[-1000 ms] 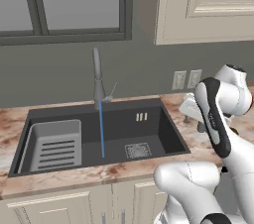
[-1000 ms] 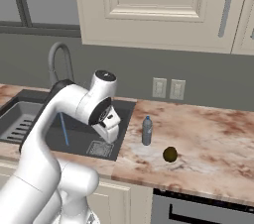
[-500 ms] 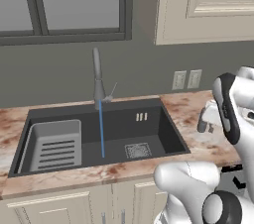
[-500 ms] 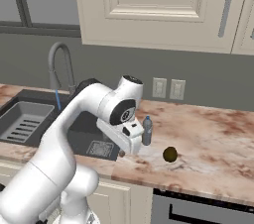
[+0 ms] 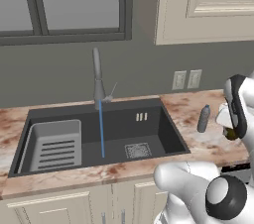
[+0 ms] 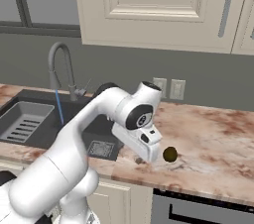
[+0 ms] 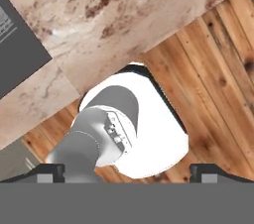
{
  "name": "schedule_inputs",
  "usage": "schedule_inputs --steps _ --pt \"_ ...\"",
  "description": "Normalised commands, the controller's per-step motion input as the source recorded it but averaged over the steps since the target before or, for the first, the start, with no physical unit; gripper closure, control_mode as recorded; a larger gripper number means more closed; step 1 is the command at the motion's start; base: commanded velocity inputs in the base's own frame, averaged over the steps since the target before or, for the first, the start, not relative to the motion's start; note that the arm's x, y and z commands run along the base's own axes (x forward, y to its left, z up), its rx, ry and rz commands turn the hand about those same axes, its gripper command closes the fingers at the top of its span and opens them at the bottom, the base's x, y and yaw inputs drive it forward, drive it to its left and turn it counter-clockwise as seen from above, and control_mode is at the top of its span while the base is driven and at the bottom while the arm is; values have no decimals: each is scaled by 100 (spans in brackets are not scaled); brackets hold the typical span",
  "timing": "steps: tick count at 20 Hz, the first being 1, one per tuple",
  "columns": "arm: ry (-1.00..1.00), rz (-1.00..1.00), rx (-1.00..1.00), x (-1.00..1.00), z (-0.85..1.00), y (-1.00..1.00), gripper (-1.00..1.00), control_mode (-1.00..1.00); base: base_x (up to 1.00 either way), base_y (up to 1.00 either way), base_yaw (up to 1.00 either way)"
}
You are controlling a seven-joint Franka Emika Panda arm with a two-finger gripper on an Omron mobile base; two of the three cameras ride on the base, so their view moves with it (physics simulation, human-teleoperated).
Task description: Turn on the sink faucet. Then move the avocado from the counter to the sink. Turn off the sink. Move the vegetable from the sink to the pot next to the stove. Finally move the pot to the front left burner.
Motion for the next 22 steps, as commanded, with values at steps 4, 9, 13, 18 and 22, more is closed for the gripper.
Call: schedule_inputs --steps 4,9,13,18,22 --pt "0 7 -2 20 0 -46 -100 -100 0 0 0" --pt "0 13 -4 33 0 -42 -100 -100 0 0 0" --pt "0 16 -2 29 0 -46 -100 -100 0 0 0" --pt "0 20 0 24 -4 -48 -100 -100 0 0 0" --pt "-1 21 0 23 -18 -34 -100 -100 0 0 0"
